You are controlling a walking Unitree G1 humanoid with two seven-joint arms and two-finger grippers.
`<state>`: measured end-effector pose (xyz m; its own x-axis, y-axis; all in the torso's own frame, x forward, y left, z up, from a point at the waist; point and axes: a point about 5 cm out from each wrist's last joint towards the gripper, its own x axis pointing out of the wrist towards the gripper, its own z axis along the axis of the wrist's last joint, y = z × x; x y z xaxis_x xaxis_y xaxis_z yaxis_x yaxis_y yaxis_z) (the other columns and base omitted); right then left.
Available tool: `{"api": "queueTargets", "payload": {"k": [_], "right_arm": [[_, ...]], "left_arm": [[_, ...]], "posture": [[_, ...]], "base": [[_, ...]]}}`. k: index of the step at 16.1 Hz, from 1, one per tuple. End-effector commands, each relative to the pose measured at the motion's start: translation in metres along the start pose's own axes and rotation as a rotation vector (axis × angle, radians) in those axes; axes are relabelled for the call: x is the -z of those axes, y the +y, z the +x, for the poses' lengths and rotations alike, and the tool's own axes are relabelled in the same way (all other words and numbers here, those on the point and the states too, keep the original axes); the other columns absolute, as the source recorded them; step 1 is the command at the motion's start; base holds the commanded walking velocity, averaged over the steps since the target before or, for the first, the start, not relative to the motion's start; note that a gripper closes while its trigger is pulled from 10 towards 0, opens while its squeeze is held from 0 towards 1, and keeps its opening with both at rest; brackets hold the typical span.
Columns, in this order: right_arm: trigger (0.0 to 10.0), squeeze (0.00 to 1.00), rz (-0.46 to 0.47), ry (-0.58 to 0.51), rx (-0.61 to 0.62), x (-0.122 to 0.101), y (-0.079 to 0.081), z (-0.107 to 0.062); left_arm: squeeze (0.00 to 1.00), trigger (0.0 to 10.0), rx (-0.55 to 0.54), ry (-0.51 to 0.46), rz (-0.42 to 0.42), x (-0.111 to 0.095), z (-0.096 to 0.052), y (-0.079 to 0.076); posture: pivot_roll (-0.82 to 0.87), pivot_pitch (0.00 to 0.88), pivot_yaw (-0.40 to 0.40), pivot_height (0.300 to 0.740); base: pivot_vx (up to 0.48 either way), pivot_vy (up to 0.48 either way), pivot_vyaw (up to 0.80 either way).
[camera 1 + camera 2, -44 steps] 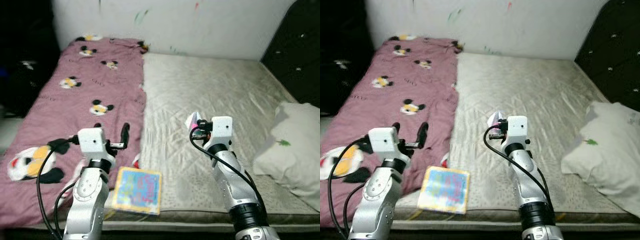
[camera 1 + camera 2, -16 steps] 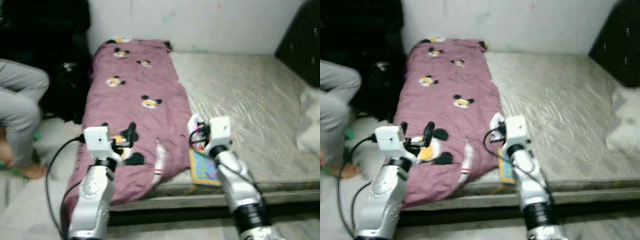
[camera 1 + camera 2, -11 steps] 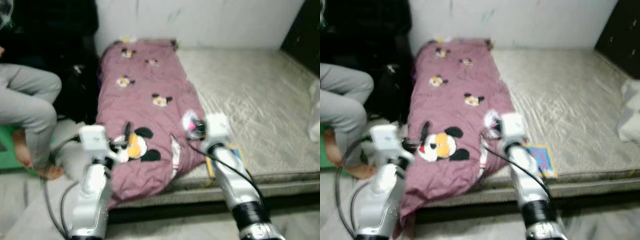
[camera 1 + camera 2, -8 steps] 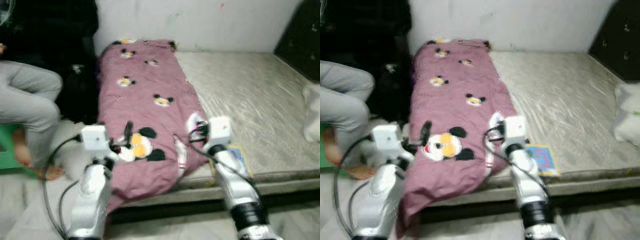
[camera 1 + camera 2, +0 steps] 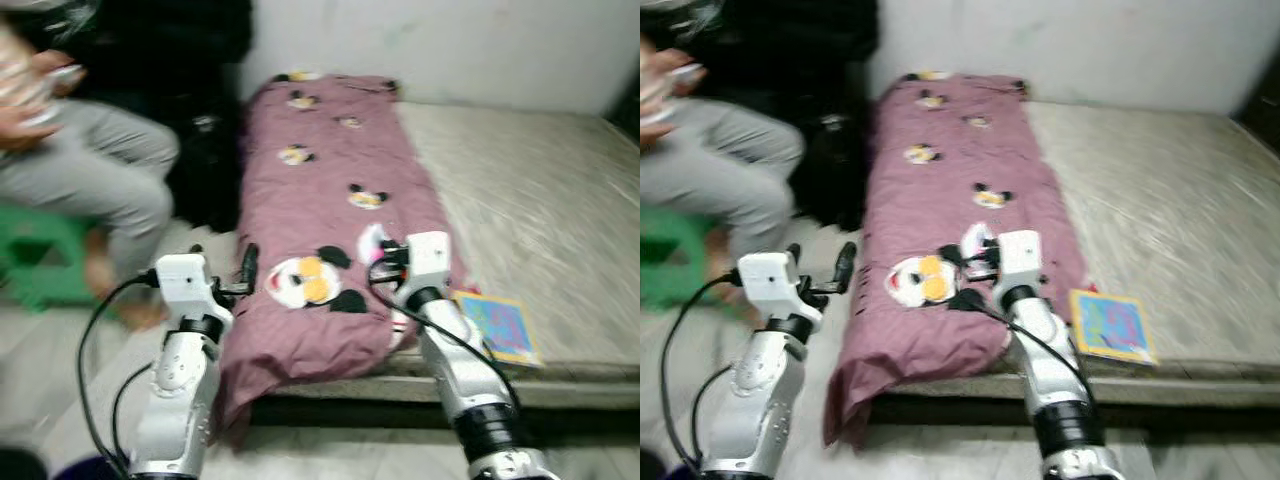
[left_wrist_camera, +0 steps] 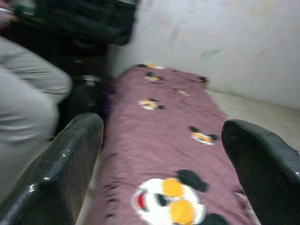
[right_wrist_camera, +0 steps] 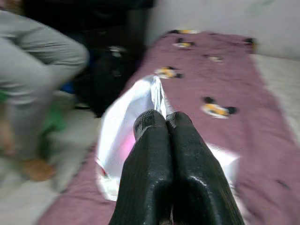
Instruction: Clean up the room
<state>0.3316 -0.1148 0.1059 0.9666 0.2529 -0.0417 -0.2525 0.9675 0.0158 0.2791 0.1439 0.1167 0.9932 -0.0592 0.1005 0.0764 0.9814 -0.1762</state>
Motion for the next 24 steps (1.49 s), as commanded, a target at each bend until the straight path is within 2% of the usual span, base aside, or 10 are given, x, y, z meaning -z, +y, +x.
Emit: {"api": "queueTargets", "payload": {"k": [1, 7, 9, 15, 18, 20, 21, 24], "right_arm": [[10.0, 0.00, -0.012, -0.021, 0.005, -0.006, -0.005, 0.000], [10.0, 0.00, -0.010, -0.020, -0.007, -0.005, -0.004, 0.000], [10.0, 0.00, 0.001, -0.018, -0.009, -0.005, -0.003, 0.000], [10.0, 0.00, 0.020, -0.027, -0.013, -0.007, 0.000, 0.003], [10.0, 0.00, -0.008, -0.027, -0.059, -0.006, 0.008, 0.006], [10.0, 0.00, -0.025, -0.016, -0.126, -0.006, 0.019, 0.013], [10.0, 0.00, -0.051, -0.028, -0.182, -0.010, 0.030, 0.017], [10.0, 0.00, -0.040, -0.041, -0.196, -0.012, 0.038, 0.019]], "left_arm": [[0.00, 10.0, -0.003, -0.002, 0.008, 0.000, -0.001, -0.002], [0.00, 10.0, 0.001, -0.011, 0.014, -0.001, 0.000, -0.003], [0.00, 10.0, 0.001, -0.010, 0.012, -0.002, 0.000, -0.002], [0.00, 10.0, -0.006, -0.017, 0.017, -0.005, 0.000, 0.000], [0.00, 10.0, -0.038, -0.042, 0.022, -0.010, -0.003, 0.002], [0.00, 10.0, -0.102, -0.052, 0.036, -0.011, -0.011, 0.013], [0.00, 10.0, -0.141, -0.056, 0.034, -0.012, -0.017, 0.018], [0.00, 10.0, -0.146, -0.038, 0.044, -0.007, -0.026, 0.021]], "posture": [[-0.06, 0.021, -0.044, 0.740], [-0.06, 0.020, -0.043, 0.740], [-0.06, 0.026, -0.043, 0.740], [-0.04, 0.025, -0.043, 0.740], [0.01, 0.012, -0.079, 0.740], [0.05, 0.015, -0.122, 0.740], [0.06, 0.019, -0.129, 0.740], [0.06, 0.013, -0.125, 0.740]], "base": [[0.000, 0.000, 0.80], [0.000, 0.000, 0.80], [0.000, 0.000, 0.00], [0.000, 0.000, 0.72], [0.000, 0.000, 0.00], [0.000, 0.000, 0.21], [0.000, 0.000, 0.78], [0.000, 0.000, 0.78]]}}
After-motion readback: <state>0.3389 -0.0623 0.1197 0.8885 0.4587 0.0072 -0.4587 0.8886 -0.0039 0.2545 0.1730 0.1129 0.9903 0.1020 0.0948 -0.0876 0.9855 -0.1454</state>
